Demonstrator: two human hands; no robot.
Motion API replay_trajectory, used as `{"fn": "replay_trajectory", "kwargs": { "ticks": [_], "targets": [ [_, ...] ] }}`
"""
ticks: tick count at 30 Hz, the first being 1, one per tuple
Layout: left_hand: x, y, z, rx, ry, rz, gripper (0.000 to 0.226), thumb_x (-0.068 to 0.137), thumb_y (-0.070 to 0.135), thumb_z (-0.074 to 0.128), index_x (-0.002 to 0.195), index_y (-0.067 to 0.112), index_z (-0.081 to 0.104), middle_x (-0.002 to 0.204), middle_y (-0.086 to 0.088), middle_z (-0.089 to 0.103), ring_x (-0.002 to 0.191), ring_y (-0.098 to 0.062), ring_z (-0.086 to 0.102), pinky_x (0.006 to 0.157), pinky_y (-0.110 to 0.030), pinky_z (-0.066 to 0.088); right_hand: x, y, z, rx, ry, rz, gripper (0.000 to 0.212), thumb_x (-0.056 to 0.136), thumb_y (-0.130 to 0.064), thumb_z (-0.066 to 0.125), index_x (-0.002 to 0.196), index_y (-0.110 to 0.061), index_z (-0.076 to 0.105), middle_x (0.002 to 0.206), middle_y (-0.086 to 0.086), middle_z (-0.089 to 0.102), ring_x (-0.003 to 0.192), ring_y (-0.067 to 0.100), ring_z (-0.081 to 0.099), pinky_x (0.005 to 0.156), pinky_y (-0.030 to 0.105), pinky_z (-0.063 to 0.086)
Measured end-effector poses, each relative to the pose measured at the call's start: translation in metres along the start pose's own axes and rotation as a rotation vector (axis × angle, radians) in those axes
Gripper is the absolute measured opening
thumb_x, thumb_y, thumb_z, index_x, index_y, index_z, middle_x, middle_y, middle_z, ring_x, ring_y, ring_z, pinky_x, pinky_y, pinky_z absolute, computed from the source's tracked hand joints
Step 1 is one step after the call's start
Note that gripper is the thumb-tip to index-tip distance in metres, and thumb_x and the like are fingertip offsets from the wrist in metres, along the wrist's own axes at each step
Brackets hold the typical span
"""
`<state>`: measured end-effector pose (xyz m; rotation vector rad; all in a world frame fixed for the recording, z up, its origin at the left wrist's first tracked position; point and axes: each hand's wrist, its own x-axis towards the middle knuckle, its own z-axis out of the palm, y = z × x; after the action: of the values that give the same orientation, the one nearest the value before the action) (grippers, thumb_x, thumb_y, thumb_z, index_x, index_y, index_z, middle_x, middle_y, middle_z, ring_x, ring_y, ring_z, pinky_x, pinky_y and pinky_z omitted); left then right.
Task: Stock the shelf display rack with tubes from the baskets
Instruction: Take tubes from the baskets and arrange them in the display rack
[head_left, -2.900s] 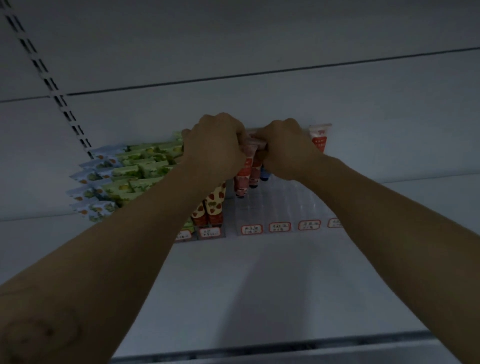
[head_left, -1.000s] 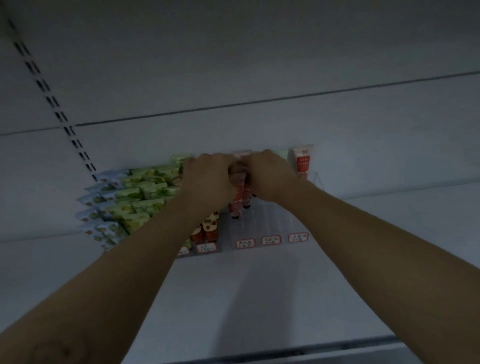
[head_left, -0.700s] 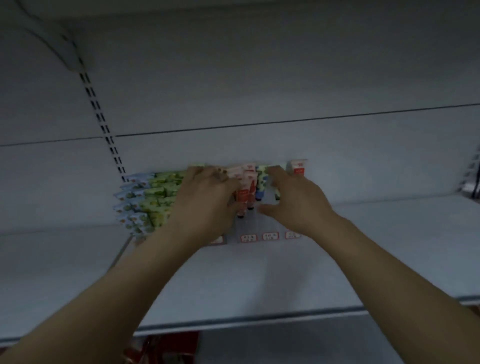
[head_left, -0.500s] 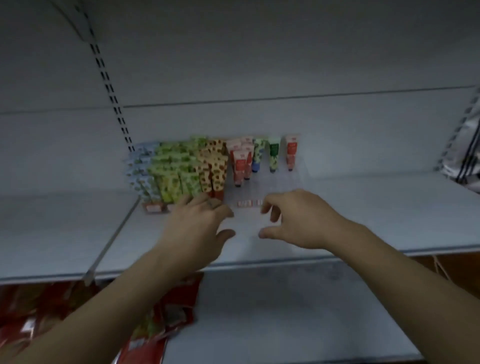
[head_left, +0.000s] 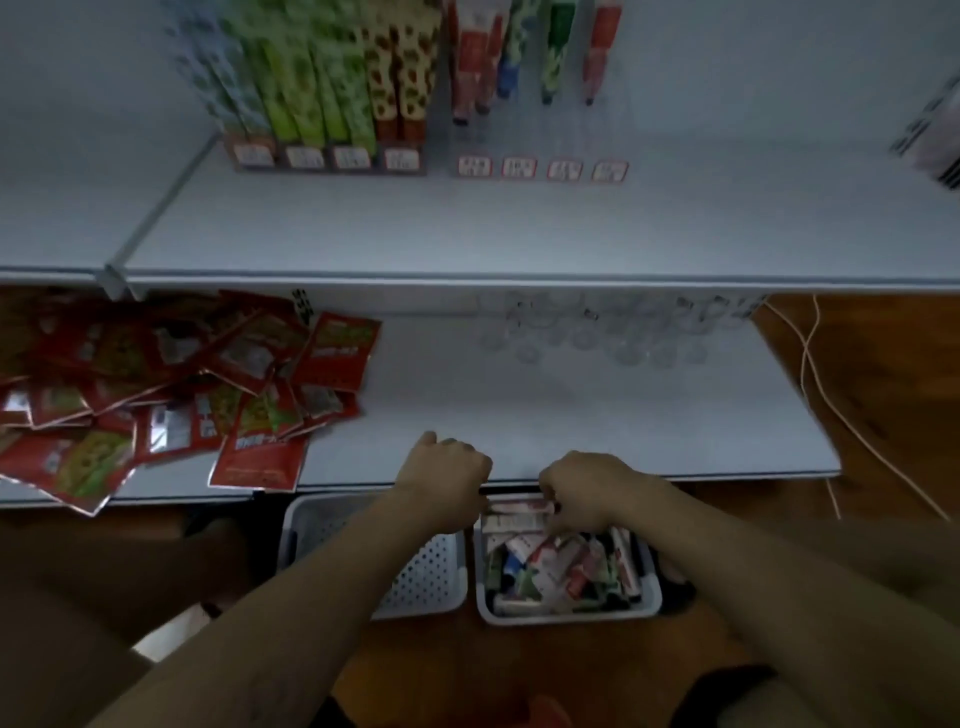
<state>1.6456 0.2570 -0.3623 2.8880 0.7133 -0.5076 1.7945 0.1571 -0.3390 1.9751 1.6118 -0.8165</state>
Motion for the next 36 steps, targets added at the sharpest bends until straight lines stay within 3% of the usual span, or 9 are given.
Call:
{"fn": "replay_trajectory", "kwargs": {
  "ticks": [3,6,12,21,24,27,30,33,36],
  "targets": [
    [0.014,0.016,0.036,-0.069,-0.079,0.003,0.030,0.092,0.041,0.053,0.108,0.017,0.061,0.109,-0.005,0.064,0.104,-0.026,0.057,0.097,-0.041,0.033,0.022,0.009,0.043,0.033,-0.095,0.065,0.025,0.089,-0.030,0.063,0.106,-0.012,0.061,0.093,0.006,0.058,0.080,0.024,0.057,0.074,0.039,0.052],
    [0.023,0.030,0.070,-0.072,-0.132,0.014,0.029,0.090,0.040,0.055,0.106,0.017,0.063,0.109,-0.006,0.064,0.104,-0.026,0.057,0.099,-0.042,0.034,0.037,0.016,0.075,-0.045,-0.143,0.070,0.014,0.092,-0.009,0.052,0.105,-0.014,0.053,0.077,0.004,0.044,0.068,0.022,0.045,0.070,0.037,0.042],
    [0.047,0.037,0.101,-0.078,-0.121,0.025,0.050,0.082,0.049,0.067,0.117,0.014,0.058,0.118,-0.008,0.057,0.111,-0.027,0.051,0.096,-0.043,0.037,0.050,0.038,0.112,0.044,-0.030,0.110,0.050,0.091,-0.005,0.050,0.139,-0.016,0.042,0.127,0.014,0.052,0.111,0.031,0.054,0.080,0.036,0.045],
    [0.066,0.042,0.146,-0.026,-0.161,0.035,0.068,0.080,0.044,0.070,0.135,0.014,0.043,0.134,-0.007,0.047,0.124,-0.027,0.041,0.101,-0.039,0.037,0.077,0.045,0.136,-0.017,-0.029,-0.015,0.051,0.087,0.003,0.048,0.136,-0.011,0.046,0.137,0.017,0.044,0.102,0.034,0.058,0.073,0.038,0.047],
    [0.069,0.042,0.148,0.004,-0.090,0.035,0.062,0.078,0.042,0.070,0.127,0.012,0.047,0.127,-0.008,0.050,0.118,-0.027,0.042,0.098,-0.038,0.034,0.079,0.043,0.144,-0.057,-0.010,-0.033,0.045,0.089,0.000,0.046,0.134,-0.007,0.048,0.139,0.018,0.042,0.108,0.036,0.055,0.078,0.042,0.047],
    [0.070,0.045,0.154,-0.003,-0.054,0.018,0.059,0.068,0.037,0.078,0.118,0.012,0.058,0.114,-0.009,0.058,0.106,-0.028,0.049,0.089,-0.038,0.038,0.083,0.042,0.149,-0.091,0.007,-0.047,0.045,0.091,-0.002,0.045,0.136,-0.006,0.045,0.144,0.020,0.034,0.105,0.036,0.056,0.067,0.038,0.039],
    [0.070,0.046,0.157,-0.063,-0.036,0.039,0.061,0.055,0.040,0.085,0.109,0.017,0.066,0.101,-0.005,0.066,0.096,-0.025,0.056,0.080,-0.035,0.040,0.086,0.046,0.151,-0.071,0.027,-0.068,0.050,0.090,-0.003,0.048,0.139,-0.010,0.041,0.145,0.020,0.033,0.099,0.035,0.059,0.068,0.039,0.046],
    [0.073,0.039,0.152,-0.005,-0.027,0.063,0.057,0.037,0.045,0.088,0.083,0.016,0.070,0.081,-0.005,0.067,0.080,-0.025,0.060,0.073,-0.037,0.045,0.086,0.050,0.153,-0.068,0.023,-0.086,0.057,0.091,-0.007,0.050,0.145,-0.013,0.032,0.137,0.018,0.044,0.100,0.035,0.059,0.072,0.041,0.049],
    [0.072,0.034,0.143,0.026,0.002,0.058,0.040,0.055,0.051,0.082,0.082,0.023,0.070,0.078,0.002,0.070,0.078,-0.021,0.061,0.075,-0.033,0.043,0.083,0.049,0.152,-0.116,0.014,-0.150,0.050,0.092,-0.007,0.048,0.141,-0.013,0.040,0.135,0.016,0.046,0.101,0.033,0.059,0.069,0.034,0.044]
  ]
}}
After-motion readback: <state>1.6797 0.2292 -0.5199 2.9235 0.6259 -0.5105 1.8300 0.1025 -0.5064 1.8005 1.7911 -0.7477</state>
